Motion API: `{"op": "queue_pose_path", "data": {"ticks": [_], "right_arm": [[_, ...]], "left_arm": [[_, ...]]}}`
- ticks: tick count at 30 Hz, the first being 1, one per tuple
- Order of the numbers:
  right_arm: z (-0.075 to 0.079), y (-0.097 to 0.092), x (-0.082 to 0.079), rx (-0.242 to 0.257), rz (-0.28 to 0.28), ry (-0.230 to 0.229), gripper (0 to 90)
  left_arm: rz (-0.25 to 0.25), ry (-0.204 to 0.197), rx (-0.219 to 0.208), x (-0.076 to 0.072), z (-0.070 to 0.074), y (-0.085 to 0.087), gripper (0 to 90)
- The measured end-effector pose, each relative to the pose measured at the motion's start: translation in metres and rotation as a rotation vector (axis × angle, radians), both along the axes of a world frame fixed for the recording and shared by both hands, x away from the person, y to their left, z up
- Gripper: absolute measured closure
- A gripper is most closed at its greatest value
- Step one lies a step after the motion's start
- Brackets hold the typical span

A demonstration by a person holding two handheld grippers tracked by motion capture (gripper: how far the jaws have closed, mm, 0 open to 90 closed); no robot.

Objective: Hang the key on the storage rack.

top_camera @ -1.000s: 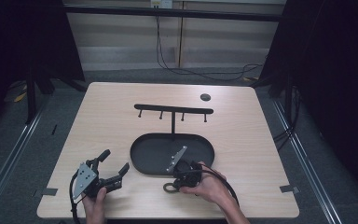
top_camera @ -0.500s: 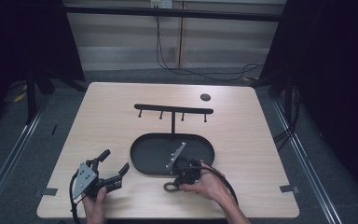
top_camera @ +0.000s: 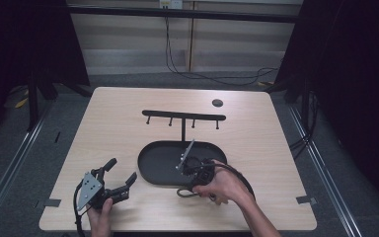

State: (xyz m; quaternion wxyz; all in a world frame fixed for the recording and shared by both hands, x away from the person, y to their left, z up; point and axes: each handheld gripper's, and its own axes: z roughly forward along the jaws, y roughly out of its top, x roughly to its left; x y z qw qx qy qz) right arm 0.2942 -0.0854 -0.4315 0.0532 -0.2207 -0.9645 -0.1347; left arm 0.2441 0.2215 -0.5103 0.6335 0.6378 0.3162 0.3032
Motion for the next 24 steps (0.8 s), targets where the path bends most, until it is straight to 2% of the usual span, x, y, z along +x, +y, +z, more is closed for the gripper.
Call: {"op": "queue_pose_path", "data": {"ticks": [2, 4, 7, 8, 14, 20, 22, 24], "right_arm": [[0.005, -0.001, 0.003, -0.019, -0.007, 0.011, 85.7], [0.011, -0.003, 0.005, -0.012, -0.016, 0.018, 85.7], [0.014, -0.004, 0.007, -0.03, -0.005, 0.03, 85.8], [0.016, -0.004, 0.007, -0.034, 0.015, 0.038, 85.7], [0.027, -0.002, 0.007, -0.062, 0.043, 0.013, 85.8], [0.037, -0.004, 0.009, -0.06, 0.038, 0.0, 85.8], [0.046, -0.008, 0.012, -0.041, 0.014, 0.009, 85.7], [0.051, -0.01, 0.014, -0.039, 0.015, 0.007, 85.7]], "left_arm": [[0.0, 0.0, -0.002, 0.0, 0.0, 0.0, 15.7], [-0.002, -0.001, 0.01, 0.0, 0.0, 0.001, 15.7], [-0.002, -0.001, 0.01, 0.0, 0.0, 0.001, 15.7], [-0.002, -0.001, 0.01, 0.0, 0.0, 0.001, 15.7], [-0.005, 0.0, 0.006, 0.0, 0.0, 0.0, 15.6], [-0.005, 0.001, 0.006, 0.0, 0.0, 0.0, 15.7], [-0.002, -0.002, 0.01, 0.0, 0.0, 0.001, 15.7], [-0.002, -0.002, 0.01, 0.0, 0.0, 0.001, 15.7]]}}
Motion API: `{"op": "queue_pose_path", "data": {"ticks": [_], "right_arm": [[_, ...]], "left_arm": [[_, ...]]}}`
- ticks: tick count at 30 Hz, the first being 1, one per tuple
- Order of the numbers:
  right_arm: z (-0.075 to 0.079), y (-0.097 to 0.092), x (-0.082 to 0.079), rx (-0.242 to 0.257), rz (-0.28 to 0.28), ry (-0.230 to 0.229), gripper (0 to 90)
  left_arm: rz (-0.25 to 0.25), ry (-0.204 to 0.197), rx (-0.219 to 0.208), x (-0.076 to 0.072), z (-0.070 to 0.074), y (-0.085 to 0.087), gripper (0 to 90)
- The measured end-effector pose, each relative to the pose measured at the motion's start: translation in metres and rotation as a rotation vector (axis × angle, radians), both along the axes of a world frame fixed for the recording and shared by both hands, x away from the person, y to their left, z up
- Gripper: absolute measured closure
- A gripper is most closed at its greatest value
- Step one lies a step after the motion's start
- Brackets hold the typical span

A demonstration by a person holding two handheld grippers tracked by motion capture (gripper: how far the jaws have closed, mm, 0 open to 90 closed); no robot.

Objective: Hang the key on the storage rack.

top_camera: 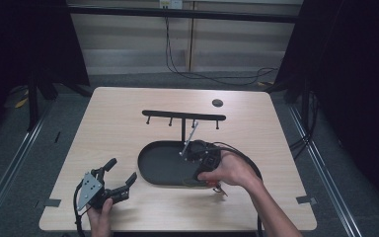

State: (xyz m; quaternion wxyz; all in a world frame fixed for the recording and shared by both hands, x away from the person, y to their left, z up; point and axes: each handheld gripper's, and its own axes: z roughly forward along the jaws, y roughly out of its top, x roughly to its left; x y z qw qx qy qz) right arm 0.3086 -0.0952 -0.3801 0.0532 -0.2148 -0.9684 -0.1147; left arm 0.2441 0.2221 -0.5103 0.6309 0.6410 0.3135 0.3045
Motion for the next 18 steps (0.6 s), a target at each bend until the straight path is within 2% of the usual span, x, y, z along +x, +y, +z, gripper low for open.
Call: {"op": "queue_pose_path", "data": {"ticks": [9, 14, 18], "right_arm": [[0.024, 0.0, 0.011, -0.029, -0.003, -0.015, 85.7], [0.032, 0.0, 0.014, -0.021, -0.006, -0.018, 85.7], [0.045, 0.001, 0.019, -0.009, -0.004, -0.031, 85.7]], "left_arm": [[0.0, 0.0, 0.0, 0.0, 0.0, 0.0, 15.7], [0.0, 0.0, 0.0, 0.0, 0.0, 0.0, 15.7], [0.0, 0.0, 0.0, 0.0, 0.0, 0.0, 15.7]]}}
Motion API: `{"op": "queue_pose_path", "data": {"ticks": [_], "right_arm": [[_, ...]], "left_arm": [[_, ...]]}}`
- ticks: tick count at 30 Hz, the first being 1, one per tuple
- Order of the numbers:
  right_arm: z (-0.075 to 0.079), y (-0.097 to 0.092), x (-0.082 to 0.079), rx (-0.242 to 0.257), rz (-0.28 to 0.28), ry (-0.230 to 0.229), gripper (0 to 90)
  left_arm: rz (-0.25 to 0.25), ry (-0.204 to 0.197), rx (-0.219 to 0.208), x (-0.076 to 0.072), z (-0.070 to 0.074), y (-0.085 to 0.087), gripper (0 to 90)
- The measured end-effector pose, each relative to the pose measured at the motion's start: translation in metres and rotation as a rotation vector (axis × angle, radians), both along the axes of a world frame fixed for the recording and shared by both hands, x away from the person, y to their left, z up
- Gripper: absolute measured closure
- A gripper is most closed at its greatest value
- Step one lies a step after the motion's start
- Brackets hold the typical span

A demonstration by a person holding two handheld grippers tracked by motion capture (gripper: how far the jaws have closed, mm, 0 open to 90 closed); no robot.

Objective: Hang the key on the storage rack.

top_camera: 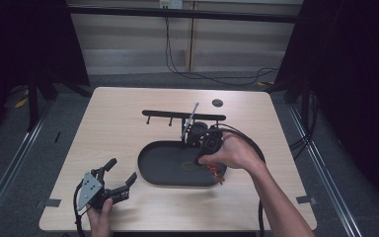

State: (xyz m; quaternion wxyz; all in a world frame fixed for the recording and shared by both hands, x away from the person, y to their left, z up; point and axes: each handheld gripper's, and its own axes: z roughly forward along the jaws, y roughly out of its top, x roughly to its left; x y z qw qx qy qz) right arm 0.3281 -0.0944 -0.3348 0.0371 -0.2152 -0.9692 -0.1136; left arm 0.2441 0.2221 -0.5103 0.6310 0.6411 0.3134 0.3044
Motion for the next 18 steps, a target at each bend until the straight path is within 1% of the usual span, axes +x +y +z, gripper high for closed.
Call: {"op": "queue_pose_path", "data": {"ticks": [1, 2, 5, 10, 12, 14, 16, 18], "right_arm": [[0.003, 0.0, 0.0, -0.001, 0.001, 0.002, 85.7], [0.005, 0.0, 0.002, 0.008, 0.007, -0.005, 85.7], [0.013, -0.001, 0.006, 0.021, 0.0, -0.009, 85.7], [0.022, 0.0, 0.017, 0.035, -0.002, -0.012, 85.7], [0.026, 0.001, 0.021, 0.039, -0.01, -0.025, 85.7], [0.03, 0.001, 0.025, 0.048, -0.001, -0.018, 85.7], [0.034, 0.003, 0.029, 0.045, 0.011, -0.016, 85.7], [0.038, 0.004, 0.031, 0.037, 0.001, -0.024, 85.7]], "left_arm": [[0.0, 0.0, 0.0, 0.0, 0.0, 0.0, 15.7], [0.0, 0.0, 0.0, 0.0, 0.0, 0.0, 15.7], [0.0, 0.0, 0.0, 0.0, 0.0, 0.0, 15.7], [0.0, 0.0, 0.0, 0.0, 0.0, 0.0, 15.7], [0.0, 0.0, 0.0, 0.0, 0.0, 0.0, 15.7], [0.0, 0.0, 0.0, 0.0, 0.0, 0.0, 15.7], [0.0, 0.0, 0.0, 0.0, 0.0, 0.0, 15.7], [0.0, 0.0, 0.0, 0.0, 0.0, 0.0, 15.6]]}}
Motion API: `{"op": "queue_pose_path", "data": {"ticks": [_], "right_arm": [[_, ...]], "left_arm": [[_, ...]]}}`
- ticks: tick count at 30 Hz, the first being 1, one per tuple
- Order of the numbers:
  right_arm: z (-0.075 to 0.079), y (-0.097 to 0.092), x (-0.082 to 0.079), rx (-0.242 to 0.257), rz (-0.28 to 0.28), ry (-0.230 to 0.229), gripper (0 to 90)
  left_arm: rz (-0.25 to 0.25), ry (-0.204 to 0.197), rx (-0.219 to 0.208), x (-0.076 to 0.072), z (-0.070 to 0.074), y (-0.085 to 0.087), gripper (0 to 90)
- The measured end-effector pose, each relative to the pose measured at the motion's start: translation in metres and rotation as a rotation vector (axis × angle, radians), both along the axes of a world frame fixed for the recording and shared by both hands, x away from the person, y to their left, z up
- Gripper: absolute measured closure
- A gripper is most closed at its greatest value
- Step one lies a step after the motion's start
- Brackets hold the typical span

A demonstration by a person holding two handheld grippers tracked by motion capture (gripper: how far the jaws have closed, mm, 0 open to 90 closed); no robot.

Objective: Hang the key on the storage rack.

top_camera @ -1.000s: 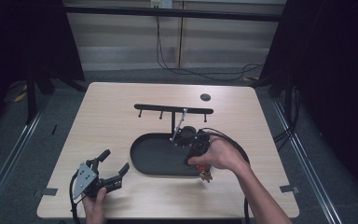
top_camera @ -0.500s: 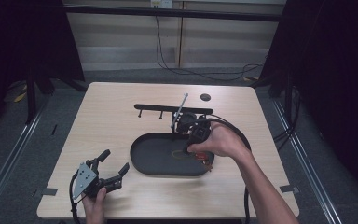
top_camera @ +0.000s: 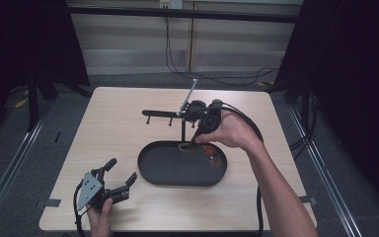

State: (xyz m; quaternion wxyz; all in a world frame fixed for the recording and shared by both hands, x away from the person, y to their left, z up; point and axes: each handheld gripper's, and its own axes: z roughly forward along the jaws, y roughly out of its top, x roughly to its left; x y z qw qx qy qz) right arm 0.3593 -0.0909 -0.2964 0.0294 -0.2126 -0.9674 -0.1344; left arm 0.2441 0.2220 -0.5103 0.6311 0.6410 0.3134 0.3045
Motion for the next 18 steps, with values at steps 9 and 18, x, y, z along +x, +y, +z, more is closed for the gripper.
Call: {"op": "queue_pose_path", "data": {"ticks": [9, 18], "right_arm": [[0.021, -0.007, 0.016, 0.033, -0.062, -0.047, 85.7], [0.025, -0.01, 0.037, 0.035, -0.075, -0.089, 85.7]], "left_arm": [[0.0, 0.0, 0.0, 0.0, 0.0, 0.0, 15.7], [0.0, -0.002, -0.002, 0.0, 0.0, 0.0, 15.7]]}}
